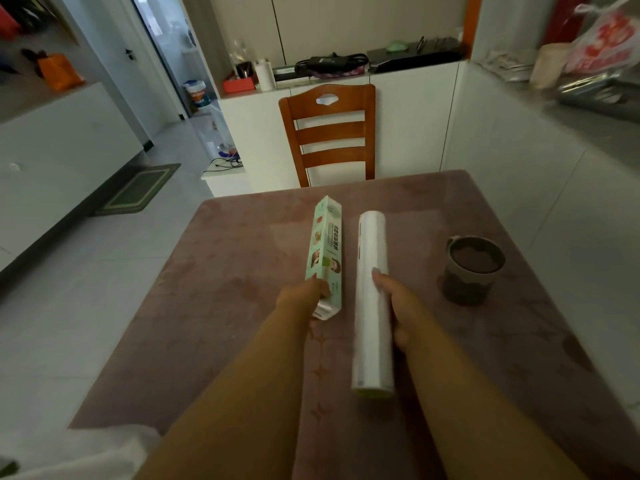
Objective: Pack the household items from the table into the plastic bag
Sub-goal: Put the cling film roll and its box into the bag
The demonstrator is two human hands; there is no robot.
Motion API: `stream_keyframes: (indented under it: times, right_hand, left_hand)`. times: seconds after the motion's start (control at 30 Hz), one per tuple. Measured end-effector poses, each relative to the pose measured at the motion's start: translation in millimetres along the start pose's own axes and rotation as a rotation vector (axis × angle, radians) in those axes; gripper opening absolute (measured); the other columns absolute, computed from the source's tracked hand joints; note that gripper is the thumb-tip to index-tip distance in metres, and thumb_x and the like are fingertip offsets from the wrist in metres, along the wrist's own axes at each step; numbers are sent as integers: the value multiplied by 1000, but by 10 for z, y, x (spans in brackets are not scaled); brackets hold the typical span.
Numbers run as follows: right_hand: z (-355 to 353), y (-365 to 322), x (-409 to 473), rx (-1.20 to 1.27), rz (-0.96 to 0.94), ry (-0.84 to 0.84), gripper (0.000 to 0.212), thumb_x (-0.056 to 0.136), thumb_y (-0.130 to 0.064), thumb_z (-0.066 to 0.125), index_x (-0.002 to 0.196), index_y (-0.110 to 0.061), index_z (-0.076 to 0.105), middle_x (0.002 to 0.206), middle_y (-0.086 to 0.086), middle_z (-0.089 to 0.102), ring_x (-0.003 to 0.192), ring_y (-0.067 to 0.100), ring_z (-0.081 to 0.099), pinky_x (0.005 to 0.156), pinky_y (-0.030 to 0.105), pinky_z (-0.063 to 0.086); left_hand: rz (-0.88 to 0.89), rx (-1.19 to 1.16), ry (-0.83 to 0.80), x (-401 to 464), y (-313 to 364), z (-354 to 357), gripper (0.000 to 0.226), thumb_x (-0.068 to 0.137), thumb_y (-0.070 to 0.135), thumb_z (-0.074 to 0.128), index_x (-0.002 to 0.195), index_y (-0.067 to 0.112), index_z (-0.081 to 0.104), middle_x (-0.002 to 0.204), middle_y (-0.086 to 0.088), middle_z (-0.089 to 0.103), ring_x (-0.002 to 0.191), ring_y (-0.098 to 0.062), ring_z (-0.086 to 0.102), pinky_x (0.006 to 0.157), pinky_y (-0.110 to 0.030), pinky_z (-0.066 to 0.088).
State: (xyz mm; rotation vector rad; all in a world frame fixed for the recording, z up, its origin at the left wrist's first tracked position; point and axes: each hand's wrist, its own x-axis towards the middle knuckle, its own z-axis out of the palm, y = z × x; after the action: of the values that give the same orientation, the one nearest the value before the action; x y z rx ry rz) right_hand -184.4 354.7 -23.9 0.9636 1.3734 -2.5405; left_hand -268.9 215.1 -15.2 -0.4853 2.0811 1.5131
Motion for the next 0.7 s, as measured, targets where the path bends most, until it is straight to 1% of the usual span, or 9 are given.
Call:
stream_keyframes:
  times: [0.13,0.23,0.3,0.37,0.4,0.47,0.53,0.6,0.7]
  right_hand:
    - [30,-140,-261,9,-66,-52,43,87,-47,56,114,-15,62,99,16,70,88,33,67,71,41,55]
    - [106,-211,-504,30,-65,-48,49,84,-51,59,120,-17,59,109,17,68,96,36,66,74,45,55]
    - [170,-230,-681,41,-56,-44,60,80,-54,62,128,-18,55,116,18,66,101,38,64,75,48,55]
    - [214,-237,-855,36,-75,-42,66,79,-56,63,132,-18,52,118,18,64,104,38,62,78,49,54]
    - [230,-241,-929,26,-86,-39,66,79,-57,63,131,-19,52,117,18,64,104,38,62,80,50,54]
    - [273,-239,-1084,-8,-90,-19,64,77,-58,64,126,-19,53,115,18,65,103,37,62,87,53,52]
    - [349,-226,-1274,-63,-79,-3,63,76,-56,66,123,-15,54,114,19,64,103,36,62,91,52,51]
    - [432,-208,-1447,-130,-80,1,61,78,-51,66,123,-12,55,113,20,65,98,35,63,83,48,53]
    - [547,-183,-1694,-231,-104,-16,61,80,-48,64,126,-9,55,120,23,63,98,35,62,87,47,52]
  left_hand:
    - [-184,-235,-315,-465,-255,-142,31,81,3,60,112,-3,62,96,-15,68,75,-27,67,53,-34,57]
    - [-214,-245,-456,-735,-489,-299,19,87,6,60,104,6,67,98,-13,66,77,-26,65,61,-38,59]
    - [-178,-244,-503,-859,-620,-388,37,83,3,63,118,12,65,101,-12,63,74,-26,65,63,-41,59]
    - [-155,-296,-591,-974,-695,-464,69,69,0,70,134,15,55,102,-14,60,61,-25,66,54,-34,55]
    - [-151,-315,-620,-1050,-697,-493,75,65,0,71,136,15,54,102,-13,61,58,-24,67,52,-32,55]
    - [-130,-289,-638,-1228,-695,-553,59,72,0,68,128,17,61,98,-11,67,66,-25,69,59,-35,57]
    - [-128,-256,-629,-1454,-676,-621,40,78,1,61,112,22,67,95,-9,69,79,-28,66,76,-43,53]
    - [-114,-220,-600,-1626,-633,-692,34,81,1,54,104,21,68,98,-10,66,87,-29,61,86,-47,46]
    - [-76,-131,-473,-1846,-549,-776,31,85,3,43,98,14,68,94,-7,65,86,-24,59,86,-42,45]
